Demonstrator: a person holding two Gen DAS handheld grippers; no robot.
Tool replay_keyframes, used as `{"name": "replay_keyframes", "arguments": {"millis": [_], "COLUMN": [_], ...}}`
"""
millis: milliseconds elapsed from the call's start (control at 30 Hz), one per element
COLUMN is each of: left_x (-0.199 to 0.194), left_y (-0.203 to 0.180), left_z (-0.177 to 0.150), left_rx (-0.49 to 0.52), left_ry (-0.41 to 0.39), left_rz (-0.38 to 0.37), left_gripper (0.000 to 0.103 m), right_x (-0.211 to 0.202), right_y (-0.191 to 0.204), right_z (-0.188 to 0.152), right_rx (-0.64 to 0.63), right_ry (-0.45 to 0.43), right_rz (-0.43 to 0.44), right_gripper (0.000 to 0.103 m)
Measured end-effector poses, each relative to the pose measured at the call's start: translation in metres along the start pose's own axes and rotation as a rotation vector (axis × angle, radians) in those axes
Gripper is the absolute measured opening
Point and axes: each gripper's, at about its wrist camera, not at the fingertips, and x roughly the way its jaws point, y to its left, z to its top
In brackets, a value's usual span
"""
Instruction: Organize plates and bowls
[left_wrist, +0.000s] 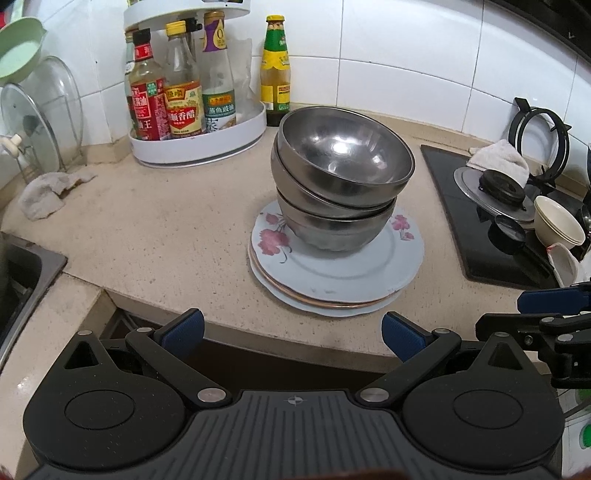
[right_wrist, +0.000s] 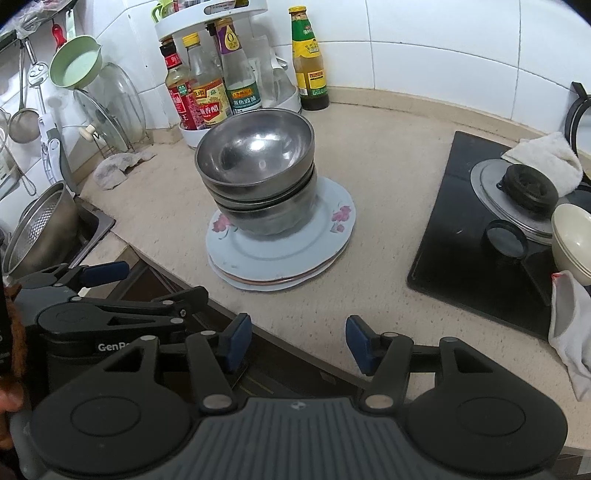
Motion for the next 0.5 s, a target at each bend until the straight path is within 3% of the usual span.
{"name": "replay_keyframes", "arguments": {"millis": [500], "left_x": [-0.0045], "left_y": [0.0104], "left_z": [0.0017], "left_rx": [-0.028], "left_ry": [-0.032], "left_rz": [-0.025], "left_gripper": [0.103], "right_x": [0.0037], "right_y": [0.0053], "right_z": [0.0038], "right_rx": [-0.001], "right_ry": [0.001], "right_rz": [0.0], "right_gripper": [0.054]}}
